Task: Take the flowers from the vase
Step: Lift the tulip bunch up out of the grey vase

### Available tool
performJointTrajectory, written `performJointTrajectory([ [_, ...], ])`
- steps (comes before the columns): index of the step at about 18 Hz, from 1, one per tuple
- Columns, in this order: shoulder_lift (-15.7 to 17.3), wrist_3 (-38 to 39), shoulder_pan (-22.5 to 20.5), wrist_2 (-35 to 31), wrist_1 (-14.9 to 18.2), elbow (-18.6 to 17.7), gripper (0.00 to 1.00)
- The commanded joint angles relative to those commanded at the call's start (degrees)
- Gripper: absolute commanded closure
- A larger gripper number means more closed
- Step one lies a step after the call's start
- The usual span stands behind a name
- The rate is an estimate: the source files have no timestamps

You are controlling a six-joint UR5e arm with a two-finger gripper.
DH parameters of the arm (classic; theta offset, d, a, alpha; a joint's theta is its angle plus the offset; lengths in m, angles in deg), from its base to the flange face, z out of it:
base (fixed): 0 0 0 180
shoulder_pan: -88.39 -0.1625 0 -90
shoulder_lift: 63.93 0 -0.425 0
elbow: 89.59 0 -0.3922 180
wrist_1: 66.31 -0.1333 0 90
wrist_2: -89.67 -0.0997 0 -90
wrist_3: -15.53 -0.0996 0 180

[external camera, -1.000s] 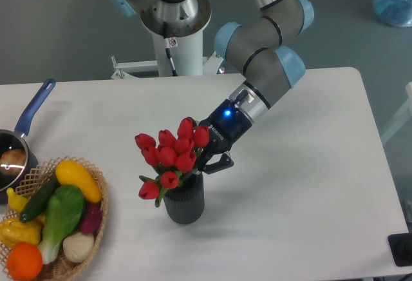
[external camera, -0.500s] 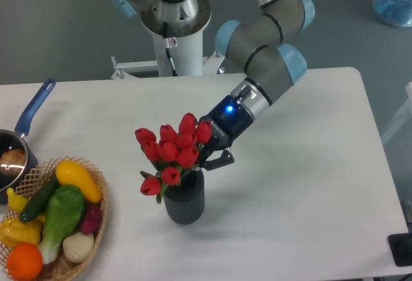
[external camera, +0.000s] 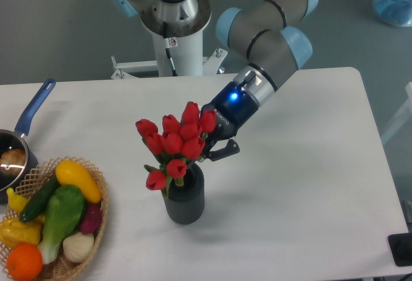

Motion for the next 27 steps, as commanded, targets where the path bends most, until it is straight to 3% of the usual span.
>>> performJointTrajectory([
  [17,7.65,10.11,-1.23,-0.18,0.09,0.44,0.63],
  [27,10.72,17.05,-1.50,0.26,0.09,2.81,0.63],
])
